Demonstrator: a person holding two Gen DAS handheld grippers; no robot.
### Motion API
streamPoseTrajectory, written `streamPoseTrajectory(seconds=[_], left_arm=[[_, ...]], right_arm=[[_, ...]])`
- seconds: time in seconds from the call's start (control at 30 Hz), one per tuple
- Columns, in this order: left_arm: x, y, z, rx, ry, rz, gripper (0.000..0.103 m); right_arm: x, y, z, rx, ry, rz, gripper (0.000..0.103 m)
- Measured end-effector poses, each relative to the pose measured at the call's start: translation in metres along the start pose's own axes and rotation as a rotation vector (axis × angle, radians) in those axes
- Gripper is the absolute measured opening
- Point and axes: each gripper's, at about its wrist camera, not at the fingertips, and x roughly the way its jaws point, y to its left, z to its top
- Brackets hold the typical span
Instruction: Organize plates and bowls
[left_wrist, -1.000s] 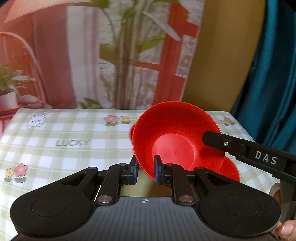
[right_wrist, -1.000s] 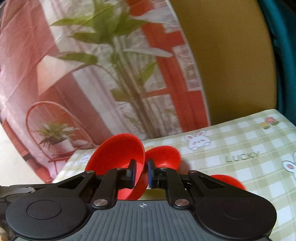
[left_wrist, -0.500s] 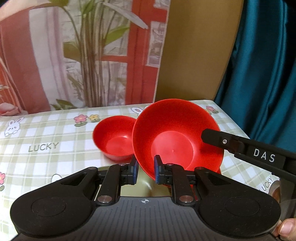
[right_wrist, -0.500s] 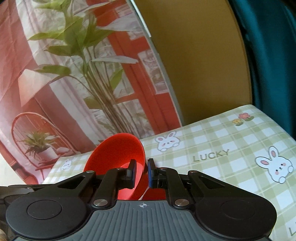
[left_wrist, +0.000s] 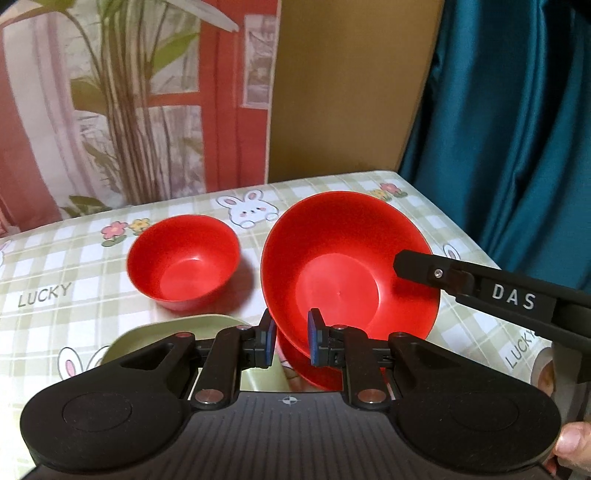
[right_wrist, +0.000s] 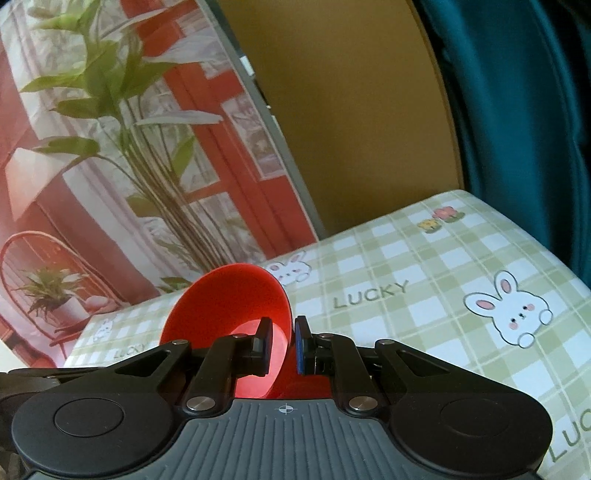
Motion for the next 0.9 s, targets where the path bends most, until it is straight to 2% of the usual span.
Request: streamPoseTrajectory(seconds=[0.57,0.9], left_arm=[[0.023,-0.009,-0.012,0.036,0.068,-0.006,0.02],[0.03,-0.012,-0.01,0.05,0.076,-0.001,0.02]], right_arm=[[0.015,-0.017,-0.014,0.025,0.061,-0.04,0.012],[0.016,-0.021,-0.015,0.034,0.07,-0.046,0.012]])
